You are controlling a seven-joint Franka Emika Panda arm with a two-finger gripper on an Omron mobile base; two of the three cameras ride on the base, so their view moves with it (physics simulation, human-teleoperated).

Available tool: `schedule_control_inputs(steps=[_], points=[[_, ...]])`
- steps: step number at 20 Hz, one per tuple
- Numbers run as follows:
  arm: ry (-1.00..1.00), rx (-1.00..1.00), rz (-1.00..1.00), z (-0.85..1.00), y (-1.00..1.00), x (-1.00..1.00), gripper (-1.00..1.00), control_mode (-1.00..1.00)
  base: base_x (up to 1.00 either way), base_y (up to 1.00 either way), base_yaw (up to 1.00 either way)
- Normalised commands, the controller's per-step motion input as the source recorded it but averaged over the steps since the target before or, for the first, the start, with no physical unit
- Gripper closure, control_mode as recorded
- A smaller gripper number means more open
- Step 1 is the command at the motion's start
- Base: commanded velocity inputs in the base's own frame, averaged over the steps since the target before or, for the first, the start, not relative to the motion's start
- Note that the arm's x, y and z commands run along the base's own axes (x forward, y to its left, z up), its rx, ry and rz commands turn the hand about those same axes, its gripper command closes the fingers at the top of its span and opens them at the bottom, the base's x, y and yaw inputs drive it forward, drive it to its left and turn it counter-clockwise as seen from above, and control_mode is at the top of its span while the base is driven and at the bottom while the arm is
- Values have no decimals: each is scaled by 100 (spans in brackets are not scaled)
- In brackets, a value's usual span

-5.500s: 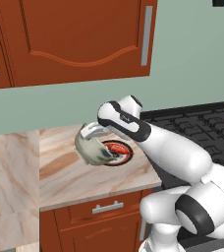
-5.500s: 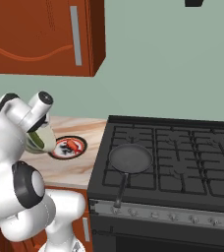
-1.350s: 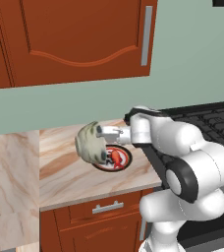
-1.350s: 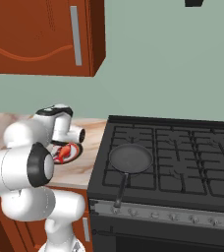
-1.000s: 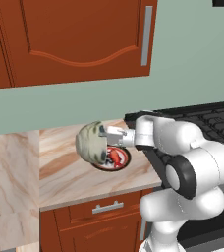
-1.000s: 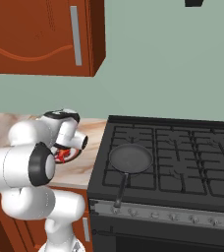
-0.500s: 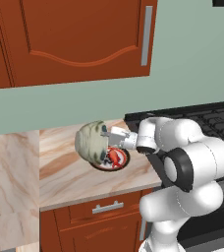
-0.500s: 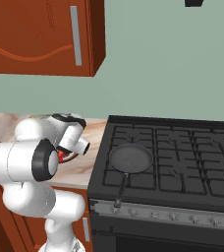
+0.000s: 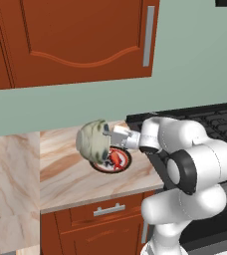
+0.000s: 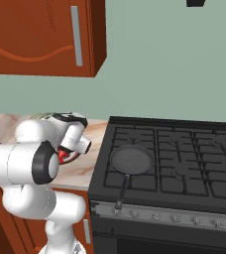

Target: Place the fish on the plate and place the cucumber on the same plate.

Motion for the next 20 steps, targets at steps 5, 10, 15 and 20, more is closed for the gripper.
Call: schedule_control_inputs(steps=[5,10,15,20], points=[[0,0,0,19,0,0,100,-100,0,0,0],[3,0,0,12,0,0,100,-100,0,0,0],[2,9,0,0,-1,0,100,-100,0,0,0],[2,19,0,0,-3,1,100,-100,0,0,0]])
